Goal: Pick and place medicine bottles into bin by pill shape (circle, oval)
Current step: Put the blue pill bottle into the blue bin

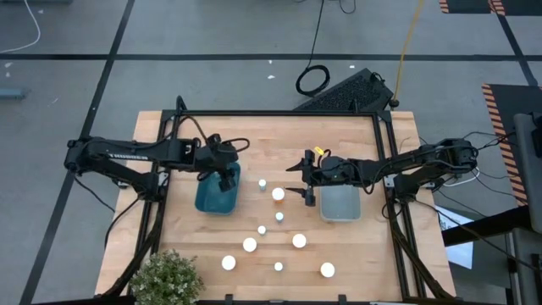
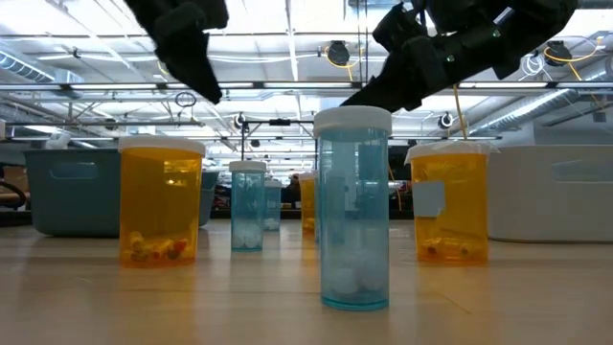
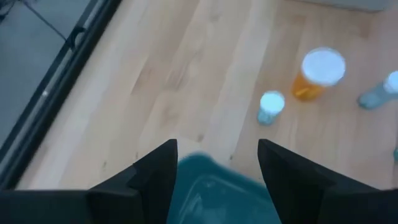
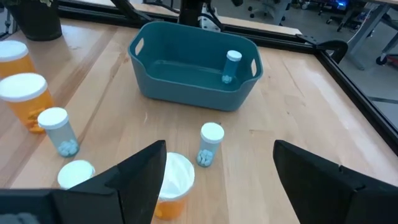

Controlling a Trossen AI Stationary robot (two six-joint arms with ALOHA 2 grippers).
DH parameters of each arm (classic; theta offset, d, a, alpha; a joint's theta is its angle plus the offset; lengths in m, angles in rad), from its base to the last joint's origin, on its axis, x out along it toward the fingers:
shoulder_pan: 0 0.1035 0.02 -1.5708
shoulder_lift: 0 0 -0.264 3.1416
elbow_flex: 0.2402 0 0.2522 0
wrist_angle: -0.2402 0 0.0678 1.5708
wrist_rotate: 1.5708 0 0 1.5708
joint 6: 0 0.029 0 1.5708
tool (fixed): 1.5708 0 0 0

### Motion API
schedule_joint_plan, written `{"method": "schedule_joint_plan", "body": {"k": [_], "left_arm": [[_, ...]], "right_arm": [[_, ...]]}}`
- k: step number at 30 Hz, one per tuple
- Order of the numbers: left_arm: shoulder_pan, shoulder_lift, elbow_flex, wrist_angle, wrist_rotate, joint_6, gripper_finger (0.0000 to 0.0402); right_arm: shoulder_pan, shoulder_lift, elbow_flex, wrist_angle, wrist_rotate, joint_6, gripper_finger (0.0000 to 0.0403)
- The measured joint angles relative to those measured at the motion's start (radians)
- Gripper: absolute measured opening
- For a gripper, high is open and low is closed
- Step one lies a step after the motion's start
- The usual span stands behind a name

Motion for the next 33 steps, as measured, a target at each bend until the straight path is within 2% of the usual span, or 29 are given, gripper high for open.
{"method": "schedule_joint_plan", "body": {"k": [9,16,22,25,33], "left_arm": [[-0.009,0.195,0.172,-0.057,0.04,0.104,0.0228],[-0.008,0.341,0.259,-0.062,0.124,0.178,0.0228],[0.0,0.429,0.317,-0.076,0.156,0.205,0.0229],[0.004,0.46,0.336,-0.074,0.195,0.206,0.0236],[0.006,0.532,0.336,-0.076,0.2,0.218,0.0282]], "right_arm": [[0.0,-0.028,0.0,-0.067,0.0,-0.01,0.0288],[0.0,-0.158,0.0,-0.19,0.0,0.004,0.0288],[0.0,-0.259,0.001,-0.285,0.0,0.02,0.0288],[0.0,-0.299,0.0,-0.341,0.0,0.034,0.0288],[0.0,-0.374,0.0,-0.408,0.0,0.04,0.0288]]}}
